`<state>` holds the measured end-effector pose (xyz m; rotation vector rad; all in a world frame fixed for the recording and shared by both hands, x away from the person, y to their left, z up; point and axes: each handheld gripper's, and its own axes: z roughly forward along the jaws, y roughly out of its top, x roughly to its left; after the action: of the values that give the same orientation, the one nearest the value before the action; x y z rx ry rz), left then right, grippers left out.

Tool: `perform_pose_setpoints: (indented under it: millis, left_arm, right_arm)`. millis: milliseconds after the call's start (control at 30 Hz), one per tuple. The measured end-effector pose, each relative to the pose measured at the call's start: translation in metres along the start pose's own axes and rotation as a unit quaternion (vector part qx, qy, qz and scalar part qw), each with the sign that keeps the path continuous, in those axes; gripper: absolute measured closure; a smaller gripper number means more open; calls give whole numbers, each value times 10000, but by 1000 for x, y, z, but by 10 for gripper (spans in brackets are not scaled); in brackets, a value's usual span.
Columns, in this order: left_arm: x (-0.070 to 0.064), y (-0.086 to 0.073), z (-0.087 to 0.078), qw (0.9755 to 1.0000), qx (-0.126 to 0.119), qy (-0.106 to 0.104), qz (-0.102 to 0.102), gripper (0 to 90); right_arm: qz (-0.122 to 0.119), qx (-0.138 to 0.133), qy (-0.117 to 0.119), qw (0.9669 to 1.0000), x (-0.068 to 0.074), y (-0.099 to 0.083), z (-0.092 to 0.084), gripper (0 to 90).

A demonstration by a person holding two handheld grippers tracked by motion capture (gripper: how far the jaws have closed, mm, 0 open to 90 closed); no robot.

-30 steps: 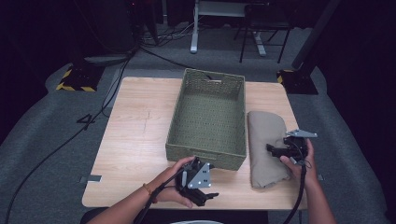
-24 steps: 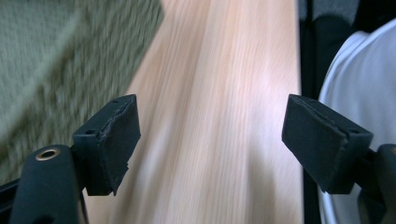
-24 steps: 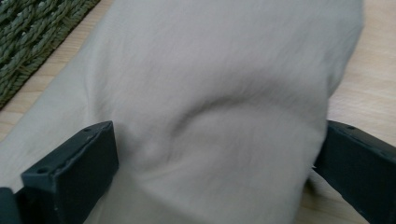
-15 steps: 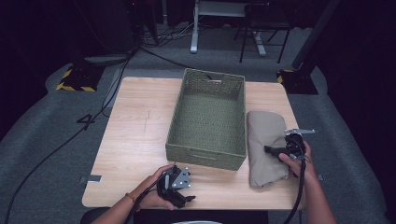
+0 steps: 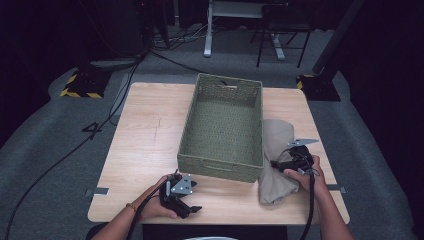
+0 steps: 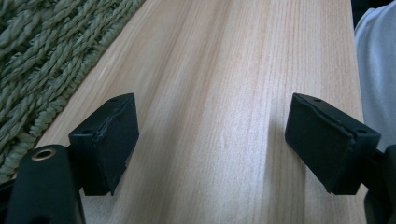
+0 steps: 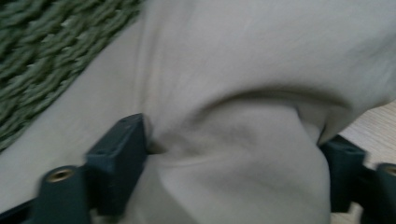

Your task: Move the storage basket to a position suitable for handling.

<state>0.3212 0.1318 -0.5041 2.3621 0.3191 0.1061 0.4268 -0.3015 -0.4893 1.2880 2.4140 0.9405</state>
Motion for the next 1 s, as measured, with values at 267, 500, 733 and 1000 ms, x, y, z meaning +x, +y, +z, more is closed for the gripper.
perform_pose_setpoints:
  millis: [267,500,733,1000]
  left_arm:
    - [8,-1,-1,9998,9,143,-149,170]
    - [8,0,0,9997,-2,154,-167,169]
    - [8,0,-1,9996,14,175,-203,169]
    - [8,0,0,9995,-5,200,-234,169]
  right_arm:
    - [-273,-74,520,9982,6,0,-4,601]
    - [-371,-173,864,9954,4,-2,-4,641]
    - [-429,-393,711,9958,3,-5,-12,658]
    - [-12,-801,491,9956,-18,-14,-31,661]
